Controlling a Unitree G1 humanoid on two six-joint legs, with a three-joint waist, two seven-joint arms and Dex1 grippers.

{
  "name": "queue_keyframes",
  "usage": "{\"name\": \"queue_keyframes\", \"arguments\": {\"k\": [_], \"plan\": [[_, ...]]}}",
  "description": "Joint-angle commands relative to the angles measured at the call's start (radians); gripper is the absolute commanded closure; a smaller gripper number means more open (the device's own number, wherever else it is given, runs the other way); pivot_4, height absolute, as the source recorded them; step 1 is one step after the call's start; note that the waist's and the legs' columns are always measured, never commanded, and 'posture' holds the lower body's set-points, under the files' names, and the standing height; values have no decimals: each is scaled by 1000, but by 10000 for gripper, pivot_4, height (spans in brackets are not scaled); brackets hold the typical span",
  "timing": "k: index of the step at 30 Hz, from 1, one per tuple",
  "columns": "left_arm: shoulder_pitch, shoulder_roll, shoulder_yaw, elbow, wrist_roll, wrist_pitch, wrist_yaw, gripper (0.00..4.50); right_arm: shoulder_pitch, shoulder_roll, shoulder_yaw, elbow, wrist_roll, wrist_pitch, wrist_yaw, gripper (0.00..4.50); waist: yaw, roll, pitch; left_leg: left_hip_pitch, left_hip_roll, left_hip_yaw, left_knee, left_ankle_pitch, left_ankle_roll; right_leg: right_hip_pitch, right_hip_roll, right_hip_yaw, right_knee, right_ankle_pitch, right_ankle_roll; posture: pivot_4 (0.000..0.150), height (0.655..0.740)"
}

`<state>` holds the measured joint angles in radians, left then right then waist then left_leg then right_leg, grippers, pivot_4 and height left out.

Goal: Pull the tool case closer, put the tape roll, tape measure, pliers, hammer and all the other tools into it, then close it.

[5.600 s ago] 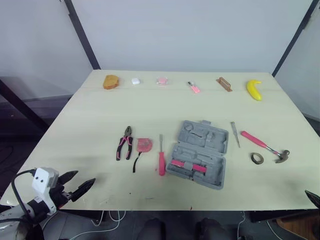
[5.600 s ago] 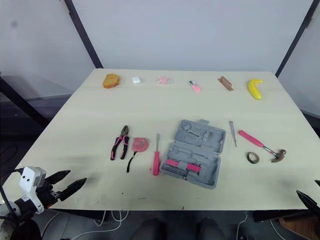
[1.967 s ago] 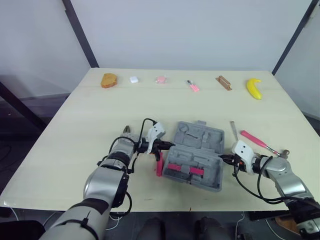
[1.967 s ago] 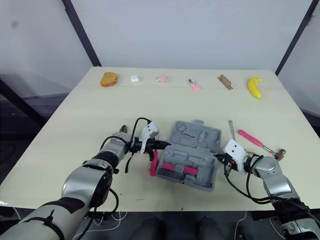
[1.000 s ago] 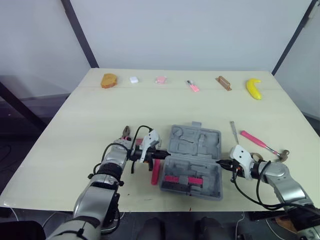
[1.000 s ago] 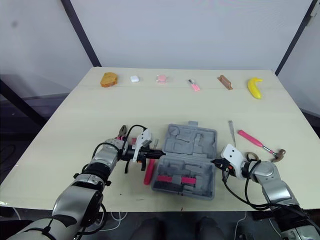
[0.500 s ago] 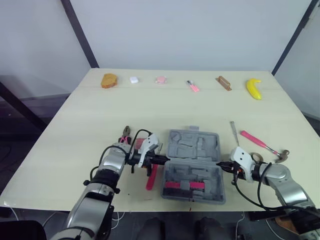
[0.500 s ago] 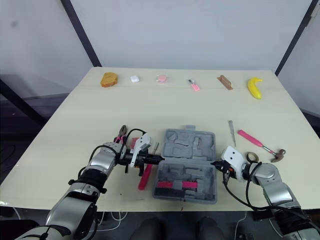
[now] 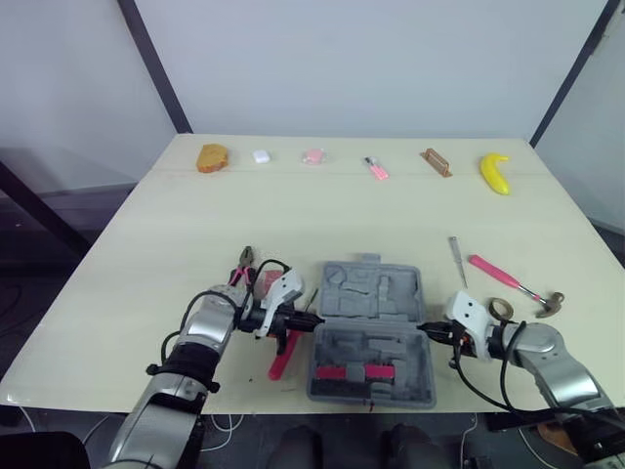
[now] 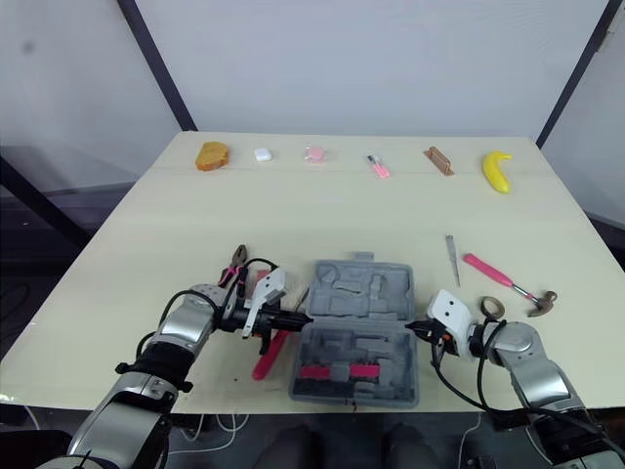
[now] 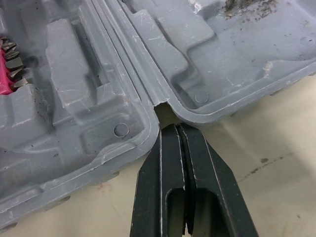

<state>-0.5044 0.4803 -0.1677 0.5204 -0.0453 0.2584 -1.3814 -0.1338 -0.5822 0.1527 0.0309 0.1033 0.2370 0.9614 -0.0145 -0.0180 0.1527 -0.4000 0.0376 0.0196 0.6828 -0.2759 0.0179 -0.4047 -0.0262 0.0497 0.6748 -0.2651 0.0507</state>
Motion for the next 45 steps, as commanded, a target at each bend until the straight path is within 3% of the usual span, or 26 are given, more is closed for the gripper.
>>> {"name": "queue_keyframes", "arguments": {"k": [1, 45], "plan": [[14, 21, -12, -48, -23, 16, -10, 44735, 1, 3, 8, -49, 19, 3, 8, 45000, -1, 0, 0, 0, 0, 0, 0, 0, 0, 0, 0, 0, 0, 0, 0, 1500, 7400], [141, 126, -110, -213, -54, 21, -27, 44735, 37, -26, 56, -143, 48, 120, 54, 45000, 1, 0, 0, 1, 0, 0, 0, 0, 0, 0, 0, 1, 1, 0, 0, 1500, 7400]]}}
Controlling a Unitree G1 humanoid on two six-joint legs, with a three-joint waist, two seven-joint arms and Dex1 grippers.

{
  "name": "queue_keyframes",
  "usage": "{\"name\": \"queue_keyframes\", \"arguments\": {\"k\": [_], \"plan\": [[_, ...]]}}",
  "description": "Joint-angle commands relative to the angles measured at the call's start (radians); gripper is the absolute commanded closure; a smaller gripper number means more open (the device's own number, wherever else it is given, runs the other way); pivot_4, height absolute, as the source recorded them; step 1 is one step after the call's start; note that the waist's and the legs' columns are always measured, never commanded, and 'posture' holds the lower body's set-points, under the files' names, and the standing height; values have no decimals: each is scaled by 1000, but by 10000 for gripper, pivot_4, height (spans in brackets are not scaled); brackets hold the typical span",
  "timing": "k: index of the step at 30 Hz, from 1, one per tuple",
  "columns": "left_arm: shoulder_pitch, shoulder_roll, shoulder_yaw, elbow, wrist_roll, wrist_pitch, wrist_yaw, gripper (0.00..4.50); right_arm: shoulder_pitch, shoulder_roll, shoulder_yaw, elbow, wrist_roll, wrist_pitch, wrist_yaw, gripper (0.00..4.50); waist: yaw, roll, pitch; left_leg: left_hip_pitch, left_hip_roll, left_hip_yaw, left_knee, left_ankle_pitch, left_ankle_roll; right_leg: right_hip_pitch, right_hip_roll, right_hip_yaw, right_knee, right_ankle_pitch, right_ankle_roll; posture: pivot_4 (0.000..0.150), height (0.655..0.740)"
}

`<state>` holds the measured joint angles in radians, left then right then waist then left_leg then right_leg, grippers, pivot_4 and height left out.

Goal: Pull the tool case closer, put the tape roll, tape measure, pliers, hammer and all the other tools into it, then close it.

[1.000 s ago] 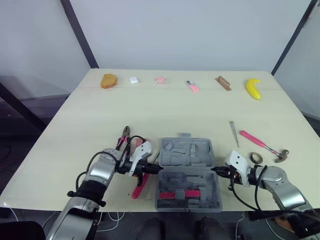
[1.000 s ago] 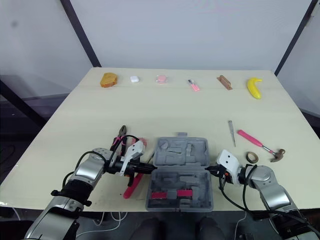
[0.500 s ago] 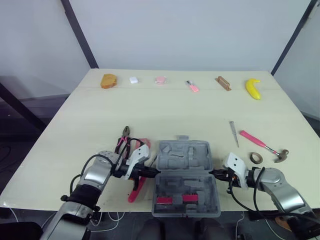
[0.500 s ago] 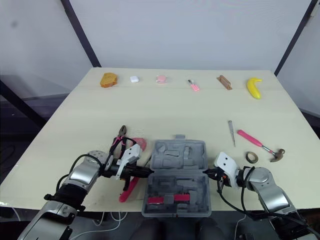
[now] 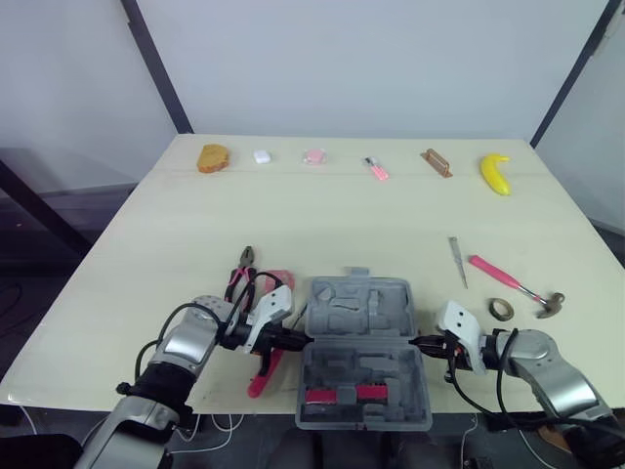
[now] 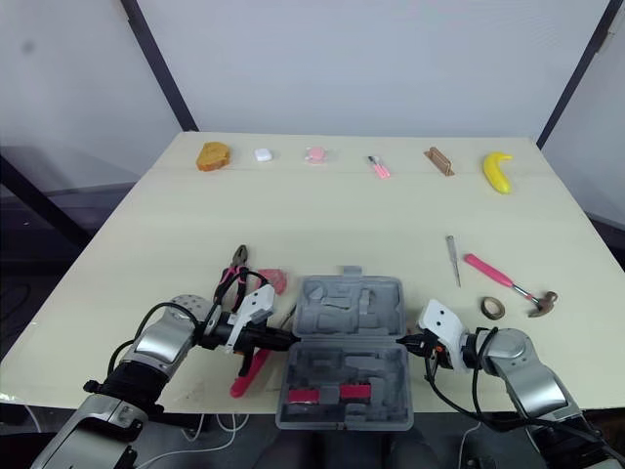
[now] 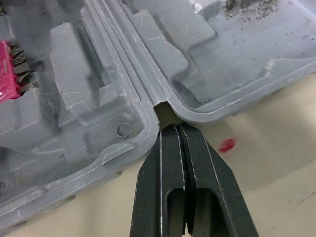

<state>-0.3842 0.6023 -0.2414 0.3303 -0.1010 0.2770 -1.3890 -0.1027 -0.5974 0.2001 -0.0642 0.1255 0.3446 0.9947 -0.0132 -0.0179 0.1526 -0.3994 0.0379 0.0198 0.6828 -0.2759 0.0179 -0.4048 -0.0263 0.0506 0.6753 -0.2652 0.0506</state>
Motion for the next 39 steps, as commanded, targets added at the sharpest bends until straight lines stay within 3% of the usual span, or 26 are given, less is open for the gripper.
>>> {"name": "queue_keyframes", "arguments": {"k": [1, 39], "plan": [[21, 6, -38, -25, 2, 2, -19, 44735, 6, -12, 9, -49, 25, 15, 21, 45000, 0, 0, 0, 0, 0, 0, 0, 0, 0, 0, 0, 0, 0, 0, 0, 1500, 7400], [41, 56, -74, -85, -13, 64, -36, 44735, 29, -47, 34, -106, 60, 102, 69, 45000, 0, 0, 0, 0, 0, 0, 0, 0, 0, 0, 0, 0, 0, 0, 0, 1500, 7400]]}}
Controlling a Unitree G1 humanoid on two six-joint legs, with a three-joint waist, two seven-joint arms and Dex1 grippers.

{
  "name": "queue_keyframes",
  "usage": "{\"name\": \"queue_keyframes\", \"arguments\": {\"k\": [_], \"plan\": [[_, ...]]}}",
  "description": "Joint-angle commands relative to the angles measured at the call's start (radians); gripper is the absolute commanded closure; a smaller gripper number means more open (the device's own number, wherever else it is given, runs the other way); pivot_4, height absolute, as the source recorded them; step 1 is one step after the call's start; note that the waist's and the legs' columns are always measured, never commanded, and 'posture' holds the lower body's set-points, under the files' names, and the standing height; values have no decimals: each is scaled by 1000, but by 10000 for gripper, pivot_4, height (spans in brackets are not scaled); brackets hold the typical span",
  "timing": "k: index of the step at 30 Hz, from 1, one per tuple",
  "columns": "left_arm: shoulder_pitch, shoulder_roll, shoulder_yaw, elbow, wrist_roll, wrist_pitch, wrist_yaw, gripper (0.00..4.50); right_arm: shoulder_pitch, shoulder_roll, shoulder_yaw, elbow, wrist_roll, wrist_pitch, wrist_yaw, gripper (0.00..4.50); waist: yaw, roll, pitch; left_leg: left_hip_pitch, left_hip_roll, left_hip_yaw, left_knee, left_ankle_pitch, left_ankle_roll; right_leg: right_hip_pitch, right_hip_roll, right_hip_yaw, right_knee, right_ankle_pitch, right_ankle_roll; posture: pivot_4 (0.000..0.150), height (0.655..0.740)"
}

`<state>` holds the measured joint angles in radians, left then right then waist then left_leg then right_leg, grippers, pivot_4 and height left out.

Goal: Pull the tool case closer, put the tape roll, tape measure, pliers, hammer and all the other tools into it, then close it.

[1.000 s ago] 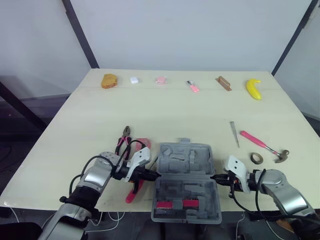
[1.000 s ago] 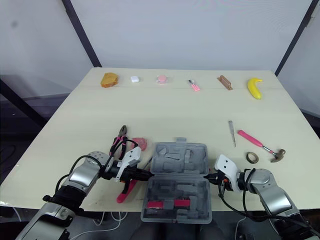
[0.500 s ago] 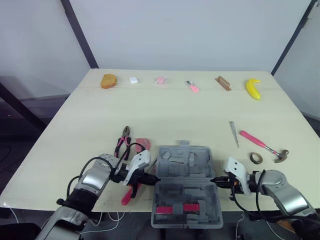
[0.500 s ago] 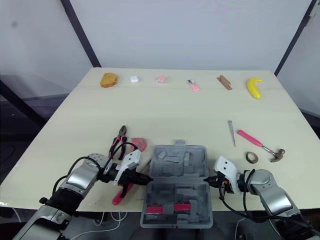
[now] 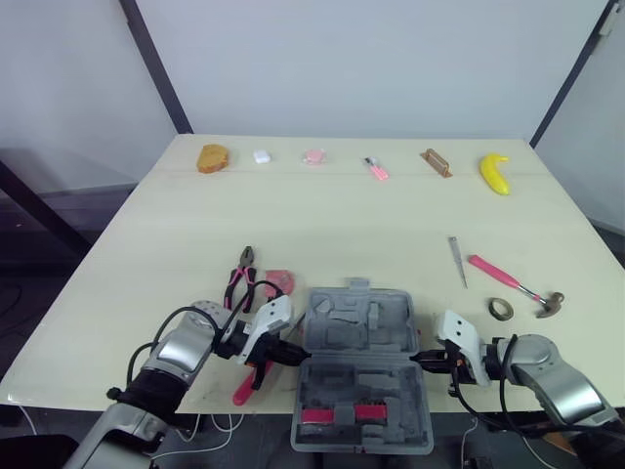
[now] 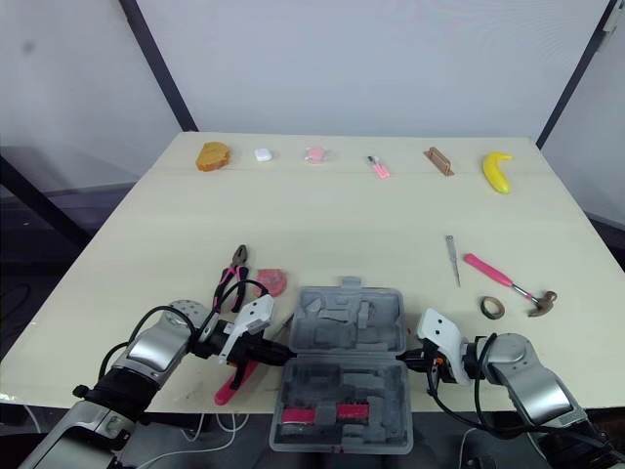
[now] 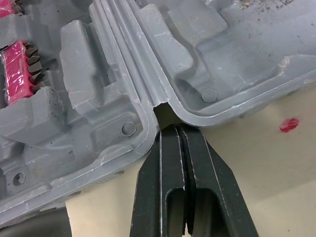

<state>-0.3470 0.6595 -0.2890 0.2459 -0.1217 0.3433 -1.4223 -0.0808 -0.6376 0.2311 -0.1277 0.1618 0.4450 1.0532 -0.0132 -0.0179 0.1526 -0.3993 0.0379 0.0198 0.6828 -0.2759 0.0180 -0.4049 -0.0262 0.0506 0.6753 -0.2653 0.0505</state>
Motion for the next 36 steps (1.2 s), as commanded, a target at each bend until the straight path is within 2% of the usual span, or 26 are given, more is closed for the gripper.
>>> {"name": "queue_keyframes", "arguments": {"k": [1, 22, 33, 36], "plan": [[3, -3, -27, 0, 8, -2, 0, 44735, 8, -8, 3, -44, 24, 2, 9, 45000, 0, 0, 0, 0, 0, 0, 0, 0, 0, 0, 0, 0, 0, 0, 0, 1500, 7400], [-1, -3, -20, 25, 11, -19, 16, 44735, 13, -41, -9, -21, 9, -20, 2, 45000, 1, 0, 0, 0, 0, 0, 0, 0, 0, 0, 0, 0, 0, 0, 0, 1500, 7400], [10, 77, 53, -15, -53, 27, 3, 44735, 72, -71, -167, -17, 63, -56, -50, 45000, 0, 0, 0, 0, 0, 0, 0, 0, 0, 0, 0, 0, 0, 0, 0, 1500, 7400], [46, 90, 137, -58, -121, 25, 18, 44735, 109, -60, -243, -10, 77, -159, -74, 45000, 0, 0, 0, 0, 0, 0, 0, 0, 0, 0, 0, 0, 0, 0, 0, 1500, 7400]]}}
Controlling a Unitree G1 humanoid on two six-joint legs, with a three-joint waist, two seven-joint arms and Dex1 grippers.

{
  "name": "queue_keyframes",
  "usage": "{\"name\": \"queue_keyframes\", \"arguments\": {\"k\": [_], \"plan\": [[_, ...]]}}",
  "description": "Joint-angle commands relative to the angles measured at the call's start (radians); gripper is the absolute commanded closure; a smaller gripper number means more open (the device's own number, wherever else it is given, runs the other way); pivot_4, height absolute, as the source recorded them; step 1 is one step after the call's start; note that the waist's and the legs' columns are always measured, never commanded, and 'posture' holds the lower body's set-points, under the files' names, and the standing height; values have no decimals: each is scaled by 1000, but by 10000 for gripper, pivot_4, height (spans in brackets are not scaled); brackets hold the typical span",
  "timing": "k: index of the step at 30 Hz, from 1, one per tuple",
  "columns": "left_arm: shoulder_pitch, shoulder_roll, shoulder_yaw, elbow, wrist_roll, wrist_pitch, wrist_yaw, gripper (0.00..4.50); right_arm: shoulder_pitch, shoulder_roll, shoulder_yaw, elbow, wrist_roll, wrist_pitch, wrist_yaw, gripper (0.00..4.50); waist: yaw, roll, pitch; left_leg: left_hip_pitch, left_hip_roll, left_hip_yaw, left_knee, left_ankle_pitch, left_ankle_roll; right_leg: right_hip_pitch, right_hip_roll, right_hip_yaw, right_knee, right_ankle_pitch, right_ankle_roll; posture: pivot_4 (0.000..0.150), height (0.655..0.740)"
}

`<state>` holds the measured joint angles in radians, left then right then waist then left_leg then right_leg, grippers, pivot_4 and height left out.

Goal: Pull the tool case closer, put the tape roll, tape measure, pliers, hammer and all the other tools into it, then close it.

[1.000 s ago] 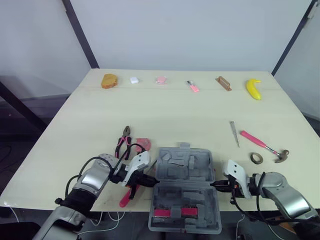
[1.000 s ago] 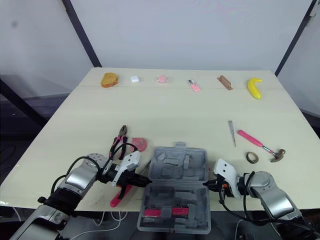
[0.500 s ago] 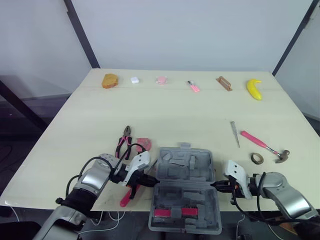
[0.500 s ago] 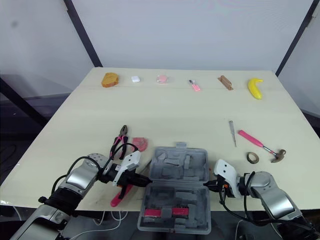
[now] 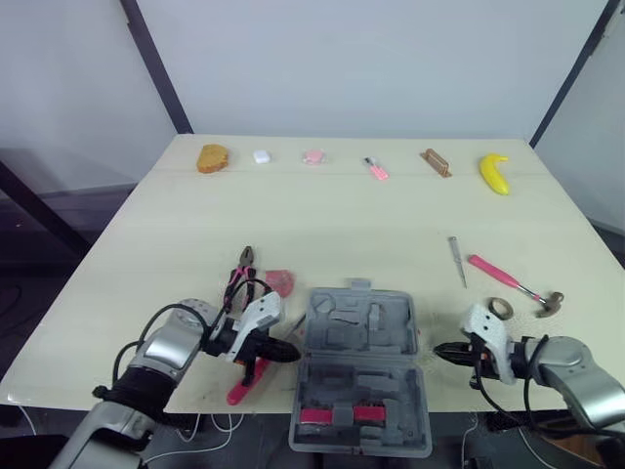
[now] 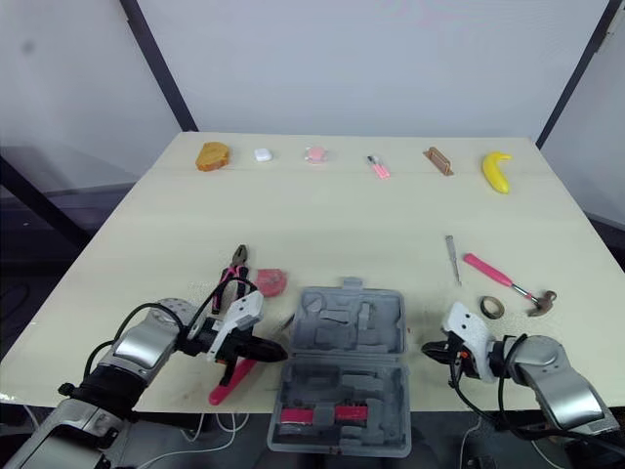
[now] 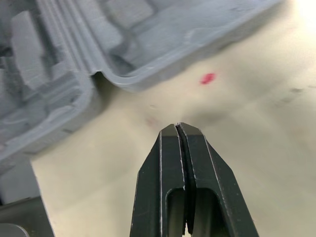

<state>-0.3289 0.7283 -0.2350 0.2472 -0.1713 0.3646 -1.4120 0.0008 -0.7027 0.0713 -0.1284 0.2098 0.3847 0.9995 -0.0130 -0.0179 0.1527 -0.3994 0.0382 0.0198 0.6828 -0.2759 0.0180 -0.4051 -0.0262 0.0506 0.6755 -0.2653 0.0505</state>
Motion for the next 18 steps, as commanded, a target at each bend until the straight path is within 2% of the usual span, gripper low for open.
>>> {"name": "queue_keyframes", "arguments": {"k": [1, 9, 13, 18], "plan": [[46, 27, 122, -76, -97, 3, 16, 44735, 43, 17, -119, -10, 40, -132, -38, 45000, 0, 0, 0, 0, 0, 0, 0, 0, 0, 0, 0, 0, 0, 0, 0, 1500, 7400], [269, 55, 380, -233, -237, -2, 113, 44735, 200, 88, -315, -32, 128, -269, -101, 45000, 0, 0, 1, 0, 1, 0, -1, 0, 0, 0, -2, 0, 0, 0, 0, 1500, 7400], [470, -1, 607, -261, -310, -22, 229, 44735, 352, 143, -451, -12, 184, -344, -119, 45000, 1, 0, 0, 1, 3, 0, -2, 0, 0, 0, -3, 0, 0, 0, 0, 1500, 7400], [583, -46, 700, -282, -337, -61, 286, 44735, 415, 180, -531, 32, 244, -404, -96, 45000, 1, 0, 1, 3, 2, 1, -8, 0, 0, 0, -7, 0, -5, -1, 0, 1500, 7400]]}}
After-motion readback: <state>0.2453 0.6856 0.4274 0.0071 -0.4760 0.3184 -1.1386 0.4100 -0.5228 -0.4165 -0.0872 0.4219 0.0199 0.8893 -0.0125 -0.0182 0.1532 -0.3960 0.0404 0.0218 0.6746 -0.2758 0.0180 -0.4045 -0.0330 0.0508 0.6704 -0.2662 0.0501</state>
